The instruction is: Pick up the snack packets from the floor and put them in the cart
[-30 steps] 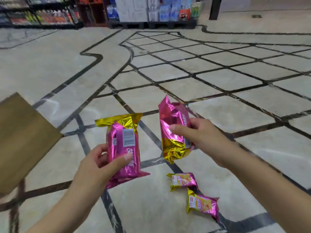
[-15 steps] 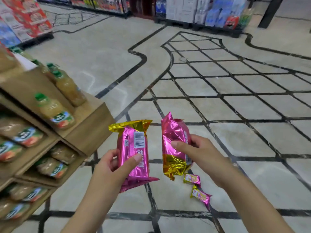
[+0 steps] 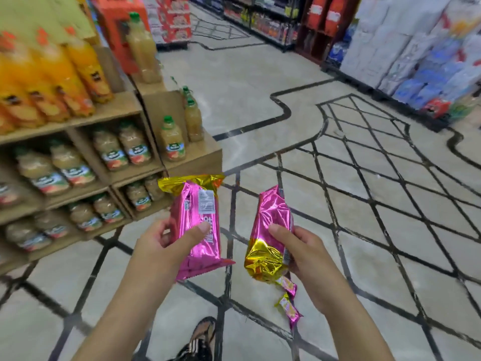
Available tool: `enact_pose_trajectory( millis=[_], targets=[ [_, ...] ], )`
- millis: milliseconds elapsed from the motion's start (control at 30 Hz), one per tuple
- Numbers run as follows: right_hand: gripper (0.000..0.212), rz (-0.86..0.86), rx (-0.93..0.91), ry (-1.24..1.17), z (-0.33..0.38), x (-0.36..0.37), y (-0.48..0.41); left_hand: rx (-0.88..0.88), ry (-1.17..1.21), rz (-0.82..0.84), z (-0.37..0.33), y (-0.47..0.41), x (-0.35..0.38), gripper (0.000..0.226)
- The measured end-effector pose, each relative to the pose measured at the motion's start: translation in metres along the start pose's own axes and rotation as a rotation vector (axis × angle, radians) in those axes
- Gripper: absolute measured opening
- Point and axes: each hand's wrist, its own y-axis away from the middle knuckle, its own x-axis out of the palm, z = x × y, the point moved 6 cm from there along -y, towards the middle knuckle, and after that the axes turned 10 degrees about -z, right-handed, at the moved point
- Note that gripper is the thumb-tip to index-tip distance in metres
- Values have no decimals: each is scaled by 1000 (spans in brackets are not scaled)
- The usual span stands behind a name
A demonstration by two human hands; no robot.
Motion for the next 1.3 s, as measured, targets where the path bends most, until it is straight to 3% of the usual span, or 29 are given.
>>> enact_pose_trajectory(
  millis=[233,400,533,667,933,1067,1200,1300],
  targets=[
    [29,153,-21,91,-11,40,55,-101,97,-183,48,75,-70,33],
    [20,330,-65,170,-15,114,88,-121,226,-350,68,99,-147,45],
    [25,444,-89,204,-22,190,112,-134,289,-458,86,110,-219,58],
    [28,571,-87,256,-28,284,142,-153,338,-571,97,114,-304,46],
    [33,840,-127,333,-52,464,227,-139,436,-866,132,144,-473,45],
    [30,953,-105,355,-73,535,270,-142,461,-988,156,166,-539,38],
    [52,1039,-97,453,-93,591,299,-171,477,-1107,178,176,-592,21],
    [44,1056,-71,505,-102,629,302,-200,511,-1146,187,168,-620,24]
  ],
)
